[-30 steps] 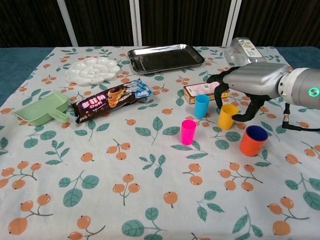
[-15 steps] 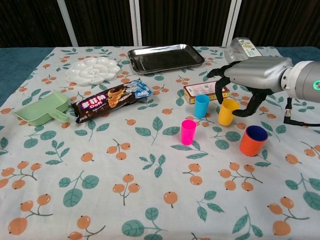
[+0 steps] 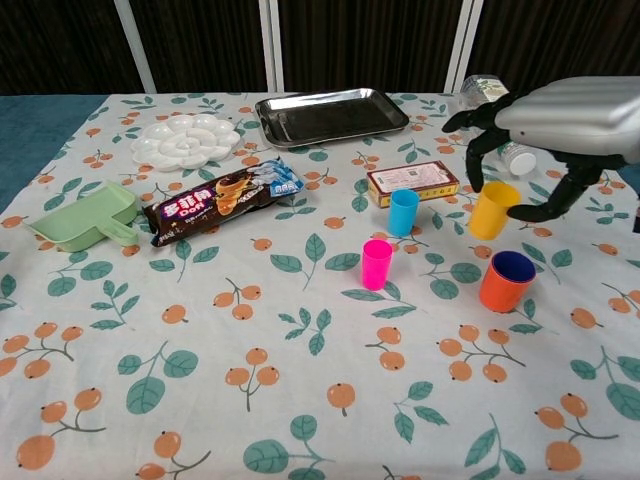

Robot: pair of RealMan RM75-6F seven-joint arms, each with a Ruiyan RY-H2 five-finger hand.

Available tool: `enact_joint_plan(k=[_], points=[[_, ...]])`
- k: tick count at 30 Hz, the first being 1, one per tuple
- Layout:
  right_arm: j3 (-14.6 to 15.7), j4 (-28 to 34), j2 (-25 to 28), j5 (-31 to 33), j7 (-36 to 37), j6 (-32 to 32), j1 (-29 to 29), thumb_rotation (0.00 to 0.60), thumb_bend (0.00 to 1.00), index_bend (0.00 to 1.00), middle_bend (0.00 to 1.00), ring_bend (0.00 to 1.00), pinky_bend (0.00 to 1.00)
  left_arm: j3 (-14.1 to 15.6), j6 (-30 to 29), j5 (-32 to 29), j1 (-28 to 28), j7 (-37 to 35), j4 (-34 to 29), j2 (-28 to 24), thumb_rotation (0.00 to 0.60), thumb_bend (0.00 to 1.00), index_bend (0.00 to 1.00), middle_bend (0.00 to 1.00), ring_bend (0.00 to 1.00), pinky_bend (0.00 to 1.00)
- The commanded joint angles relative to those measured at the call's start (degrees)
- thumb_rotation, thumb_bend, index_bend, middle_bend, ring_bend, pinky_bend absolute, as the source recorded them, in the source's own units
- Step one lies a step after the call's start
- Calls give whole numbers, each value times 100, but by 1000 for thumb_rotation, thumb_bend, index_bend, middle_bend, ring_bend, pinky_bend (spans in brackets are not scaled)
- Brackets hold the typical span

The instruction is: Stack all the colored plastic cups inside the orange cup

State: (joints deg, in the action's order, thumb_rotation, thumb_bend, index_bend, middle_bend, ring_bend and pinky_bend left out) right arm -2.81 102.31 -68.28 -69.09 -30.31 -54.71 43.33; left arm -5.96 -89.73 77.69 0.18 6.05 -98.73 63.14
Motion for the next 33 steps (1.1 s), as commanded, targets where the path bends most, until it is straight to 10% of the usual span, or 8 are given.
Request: enact_joint_plan(k=[1,33], points=[[143,253,180,-232,51,-222,-201,600,437,462,0,33,36,8,-2,16,-2,24,1,0,600,189,93,78,5,0],[410,234,167,-982,349,-636,-829,600,438,462,0,33,41,20,8,27,-8,45,13,17,600,189,92,76,5,0]])
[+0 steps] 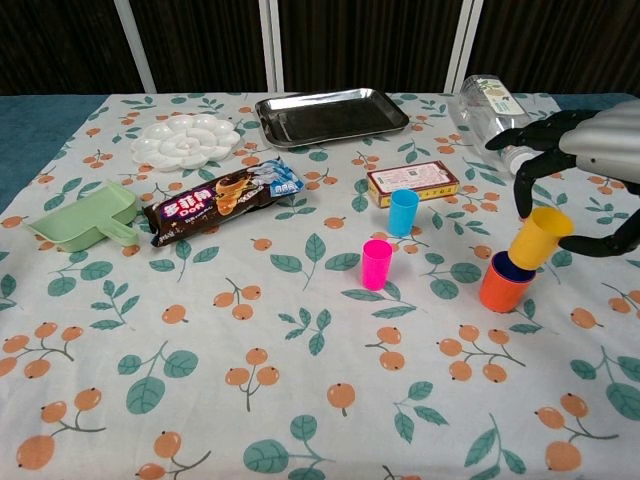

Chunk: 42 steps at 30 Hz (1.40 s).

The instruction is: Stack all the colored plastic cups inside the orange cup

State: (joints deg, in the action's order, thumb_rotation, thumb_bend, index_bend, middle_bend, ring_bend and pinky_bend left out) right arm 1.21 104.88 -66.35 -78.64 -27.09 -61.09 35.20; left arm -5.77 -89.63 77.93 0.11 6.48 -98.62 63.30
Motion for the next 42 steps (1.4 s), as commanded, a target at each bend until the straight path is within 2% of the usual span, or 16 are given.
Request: enact_joint_plan(k=[1,23,26,30,32,35,42], points=[[8,-38,-40,-45,43,7,-21,600,438,462,0,33,42,1,-4,11,-1,2,-1,0,600,189,92,76,5,0],[-69,-257,-309,-129,22,122,-78,600,438,454,0,33,42,-1,-5,10,-2,-4,-3,3,600,189,93,77,6,0],[-72,-276,-340,-105,-22,158,-81,600,438,325,0,33,42,-3,-7,4,-1,2,-8,3,600,188,93,76,6,0],[-79,-282,-361,-49,-53,234,-68,600,438,86,0,33,42,-8,-13,1,1,-6,-11,4,600,189,93,70,5,0],[-94,-287,-366,-13,-87,258,-62,600,437,21,0,33,41,-9,-14,-1,2,-8,-12,4,600,189,93,69,6,0],[-153,-276,-381,48,-148,227,-61,600,435,0,0,32,42,-8,-6,-6,0,-7,-15,2,600,189,93,69,5,0],[-460,-140,-356,372,-147,206,21,600,334,0,0,32,42,-8,-10,-5,3,-15,-23,1,600,188,92,69,5,0]])
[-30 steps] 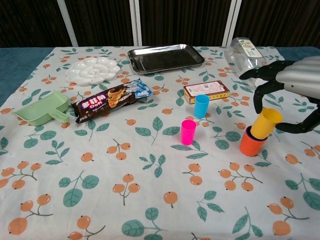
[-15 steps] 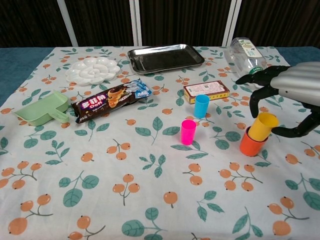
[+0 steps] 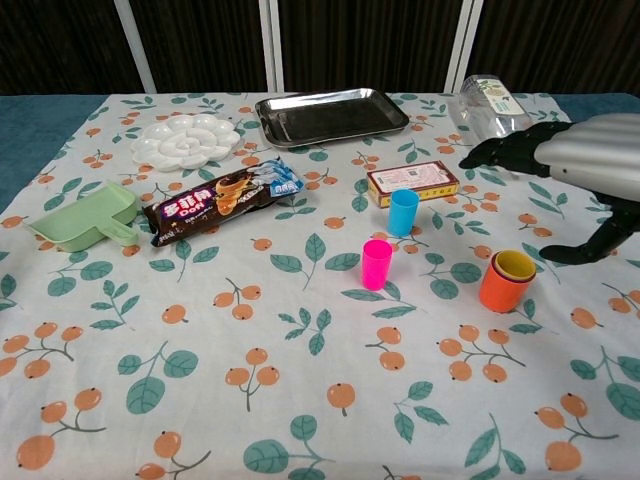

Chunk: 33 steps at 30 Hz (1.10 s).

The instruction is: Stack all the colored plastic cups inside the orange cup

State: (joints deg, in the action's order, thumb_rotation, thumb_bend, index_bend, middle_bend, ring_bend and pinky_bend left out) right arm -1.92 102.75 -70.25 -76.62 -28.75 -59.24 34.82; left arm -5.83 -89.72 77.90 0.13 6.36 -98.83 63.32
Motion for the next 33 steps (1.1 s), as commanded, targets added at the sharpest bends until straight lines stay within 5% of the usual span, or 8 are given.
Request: enact_joint_plan(k=[1,14,33], points=[[-212,98,60,263,13,54,96,600,329,0,0,32,42,-3,-4,-2,1,-4,-3,-2,600,189,92,69,6,0],[-995,-327,-239,1879,-482,936,1131,600,239,0,0,29,42,-13,-10,-13,5,-19,-9,-9,600,188,92,69,5,0],[-851,-1752,-1510,2564,-686,1085,1724,600,212,62,0,30,42,-31,26,-87,5,-65,19,-6,600,189,92,69,5,0]])
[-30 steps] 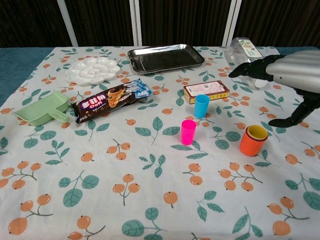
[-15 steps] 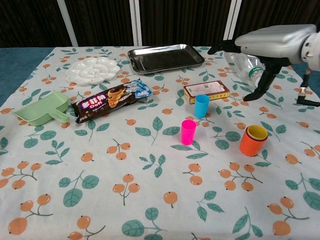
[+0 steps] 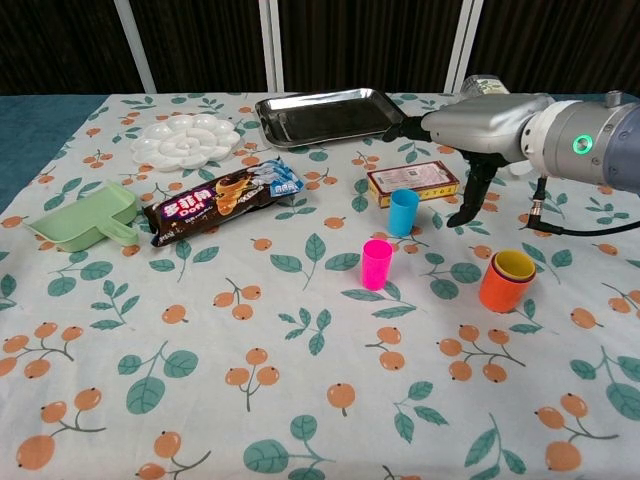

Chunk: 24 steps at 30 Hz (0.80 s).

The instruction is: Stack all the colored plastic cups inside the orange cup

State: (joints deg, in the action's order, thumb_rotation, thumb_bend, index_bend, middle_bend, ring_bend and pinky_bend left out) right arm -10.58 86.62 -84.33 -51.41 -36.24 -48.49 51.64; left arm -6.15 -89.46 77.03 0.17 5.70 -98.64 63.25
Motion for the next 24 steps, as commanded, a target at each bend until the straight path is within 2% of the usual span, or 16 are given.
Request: enact_joint_plan(k=[1,7,13,24], points=[[16,-182,-129,43,83,8,49,600,212,70,0,30,44,2,2,-1,0,2,1,1,600,189,92,69,5,0],[28,-490,-321,-15,230,-7,92,600,224,174,0,29,61,3,-2,-1,2,13,-1,0,600,189,93,69,5,0],[72,-643,-446,-146,301,-107,95,600,324,334,0,60,95,-3,2,-24,4,17,2,0,600,188,92,69,6,0],[64,-932,-678,-216,478,-167,88,600,385,347,0,65,96,-8,5,-41,5,19,9,1,600,189,93,69,5,0]])
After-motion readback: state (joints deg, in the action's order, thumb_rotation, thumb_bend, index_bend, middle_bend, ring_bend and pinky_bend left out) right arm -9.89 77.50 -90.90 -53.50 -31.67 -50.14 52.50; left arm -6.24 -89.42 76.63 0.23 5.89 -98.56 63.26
